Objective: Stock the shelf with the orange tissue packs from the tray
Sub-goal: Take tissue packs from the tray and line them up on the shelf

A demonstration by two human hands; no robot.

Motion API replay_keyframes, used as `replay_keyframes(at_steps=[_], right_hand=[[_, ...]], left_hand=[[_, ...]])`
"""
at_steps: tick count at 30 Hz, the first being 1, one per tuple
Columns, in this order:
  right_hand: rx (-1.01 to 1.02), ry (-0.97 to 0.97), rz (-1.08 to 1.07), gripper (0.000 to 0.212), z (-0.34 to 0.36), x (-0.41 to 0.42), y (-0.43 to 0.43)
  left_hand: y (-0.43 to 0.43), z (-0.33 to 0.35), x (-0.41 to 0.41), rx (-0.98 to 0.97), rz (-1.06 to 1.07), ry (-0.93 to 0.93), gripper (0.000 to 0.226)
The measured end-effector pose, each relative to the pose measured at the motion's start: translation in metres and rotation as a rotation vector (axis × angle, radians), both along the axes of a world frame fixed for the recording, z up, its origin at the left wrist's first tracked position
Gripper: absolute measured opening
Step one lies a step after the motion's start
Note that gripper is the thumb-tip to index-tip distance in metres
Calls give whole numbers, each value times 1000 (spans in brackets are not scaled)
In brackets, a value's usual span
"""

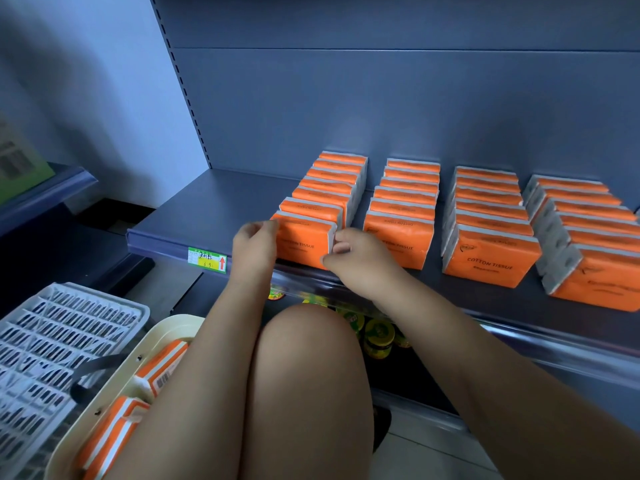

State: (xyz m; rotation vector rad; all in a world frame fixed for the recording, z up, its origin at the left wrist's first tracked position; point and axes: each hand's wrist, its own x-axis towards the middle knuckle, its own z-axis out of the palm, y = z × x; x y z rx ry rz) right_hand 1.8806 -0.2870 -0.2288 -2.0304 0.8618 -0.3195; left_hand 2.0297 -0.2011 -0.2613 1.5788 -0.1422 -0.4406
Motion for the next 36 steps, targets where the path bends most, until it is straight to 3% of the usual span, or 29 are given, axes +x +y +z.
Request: replay_keyframes(at_steps=[13, 18, 22, 23, 25, 30, 33, 36], right_hand=[[-25, 25, -11, 32, -2, 5, 4], [-27, 35, -25, 41, -2, 4, 5], [-46, 90, -45, 14, 12, -1, 12], [-65, 97, -66, 17, 14, -1, 14], [-165, 93, -91, 28, 22, -3, 21], [-753, 112, 6, 38, 37, -12, 49], [-740, -87, 81, 39, 33, -14, 57], [-710, -123, 233, 48, 24, -12, 63]], left_hand=[[4, -4, 2, 50, -50, -74, 7], [4, 0, -5, 134, -69, -189, 23], [5, 1, -5, 190, 0, -252, 44], [6, 3, -5, 194, 38, -287, 48], [8, 11, -8, 218, 101, -403, 48], [24, 21, -24, 359, 99, -755, 47], [46, 18, -37, 445, 70, -869, 50], [76, 10, -48, 516, 88, -911, 49]])
